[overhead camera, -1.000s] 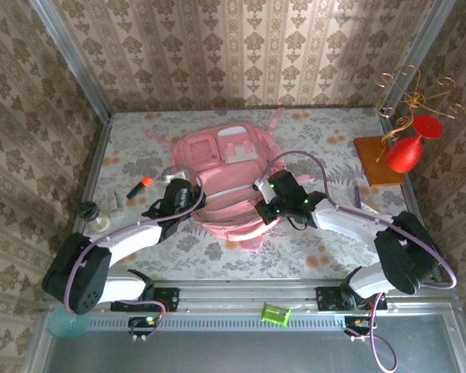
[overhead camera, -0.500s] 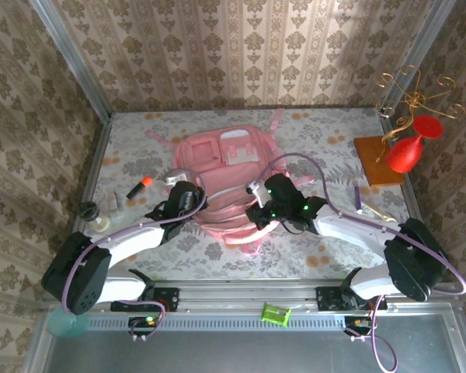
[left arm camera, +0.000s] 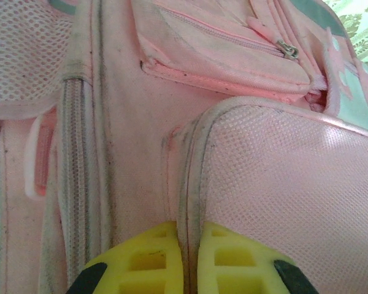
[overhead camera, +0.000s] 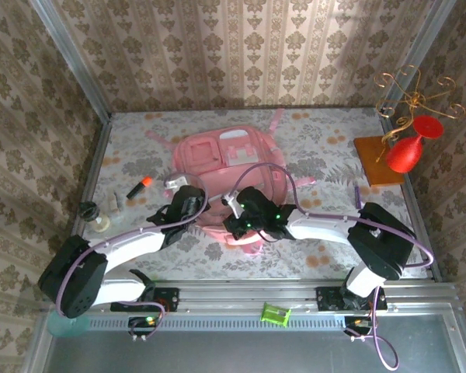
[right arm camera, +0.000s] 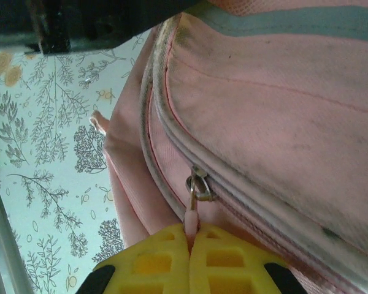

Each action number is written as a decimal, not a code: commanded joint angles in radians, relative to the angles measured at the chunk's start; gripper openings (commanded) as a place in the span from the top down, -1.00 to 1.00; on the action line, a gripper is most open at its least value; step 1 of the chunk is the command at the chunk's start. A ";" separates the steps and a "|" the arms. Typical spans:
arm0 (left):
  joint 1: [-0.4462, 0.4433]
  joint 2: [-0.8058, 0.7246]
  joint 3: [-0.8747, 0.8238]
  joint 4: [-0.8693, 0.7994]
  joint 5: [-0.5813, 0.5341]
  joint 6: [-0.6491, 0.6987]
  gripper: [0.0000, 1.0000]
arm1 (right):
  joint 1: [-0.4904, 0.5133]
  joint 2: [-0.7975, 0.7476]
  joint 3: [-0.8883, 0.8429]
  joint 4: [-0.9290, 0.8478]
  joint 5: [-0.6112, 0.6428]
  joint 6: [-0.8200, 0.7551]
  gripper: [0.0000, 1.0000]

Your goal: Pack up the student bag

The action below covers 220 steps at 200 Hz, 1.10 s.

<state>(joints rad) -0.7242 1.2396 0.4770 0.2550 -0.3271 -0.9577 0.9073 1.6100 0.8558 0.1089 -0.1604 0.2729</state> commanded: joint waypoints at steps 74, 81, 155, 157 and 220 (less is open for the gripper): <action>-0.123 -0.098 -0.008 -0.003 0.155 0.070 0.14 | -0.266 -0.210 -0.116 -0.110 -0.081 -0.154 1.00; -0.107 -0.115 0.000 -0.039 0.166 0.094 0.04 | -0.270 -0.211 -0.126 -0.113 -0.087 -0.156 1.00; 0.081 0.035 0.161 -0.120 0.399 0.217 -0.30 | -0.272 -0.277 -0.172 -0.108 -0.090 -0.117 1.00; 0.086 0.041 0.164 -0.116 0.405 0.217 -0.31 | -0.272 -0.277 -0.172 -0.107 -0.089 -0.117 1.00; 0.135 0.217 0.257 -0.092 0.499 0.210 -0.16 | -0.272 -0.267 -0.172 -0.109 -0.097 -0.126 1.00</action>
<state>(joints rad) -0.5808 1.4029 0.7090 0.1486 0.1040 -0.7551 0.6327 1.3529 0.6823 -0.0013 -0.2554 0.1493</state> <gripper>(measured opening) 0.613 0.053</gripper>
